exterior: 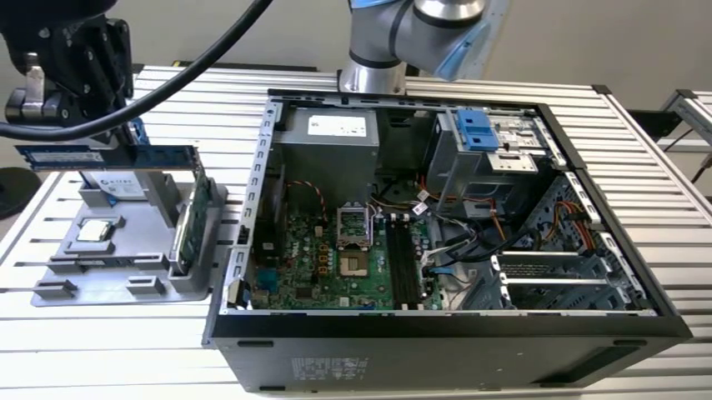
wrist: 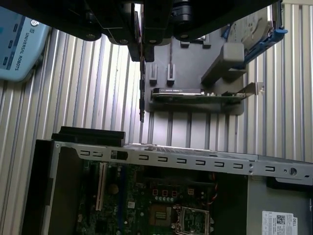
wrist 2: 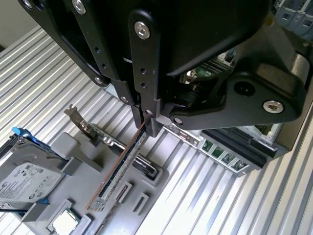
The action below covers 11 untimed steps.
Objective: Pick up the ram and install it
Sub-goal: 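Pick up the ram and move it above insertion slot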
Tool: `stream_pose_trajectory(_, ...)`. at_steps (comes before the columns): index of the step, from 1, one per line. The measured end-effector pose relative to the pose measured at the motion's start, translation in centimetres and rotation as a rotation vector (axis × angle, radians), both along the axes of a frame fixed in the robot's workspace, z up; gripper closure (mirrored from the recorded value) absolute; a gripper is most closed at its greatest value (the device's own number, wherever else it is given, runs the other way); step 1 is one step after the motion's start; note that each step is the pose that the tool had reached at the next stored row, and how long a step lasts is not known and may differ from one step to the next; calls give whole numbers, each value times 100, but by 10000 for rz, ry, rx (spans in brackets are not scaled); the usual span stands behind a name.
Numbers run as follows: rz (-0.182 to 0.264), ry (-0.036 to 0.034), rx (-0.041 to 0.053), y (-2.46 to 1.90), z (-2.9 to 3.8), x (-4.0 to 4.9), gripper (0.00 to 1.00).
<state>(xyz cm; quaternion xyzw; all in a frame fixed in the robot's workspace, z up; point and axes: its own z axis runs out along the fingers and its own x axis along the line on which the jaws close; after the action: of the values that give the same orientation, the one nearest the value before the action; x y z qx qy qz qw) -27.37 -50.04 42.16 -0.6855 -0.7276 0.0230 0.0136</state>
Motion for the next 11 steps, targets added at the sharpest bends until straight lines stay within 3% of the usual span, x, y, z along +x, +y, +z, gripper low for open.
stream_pose_trajectory(11, 0, 0, 0, 0, 0, 92, 100)
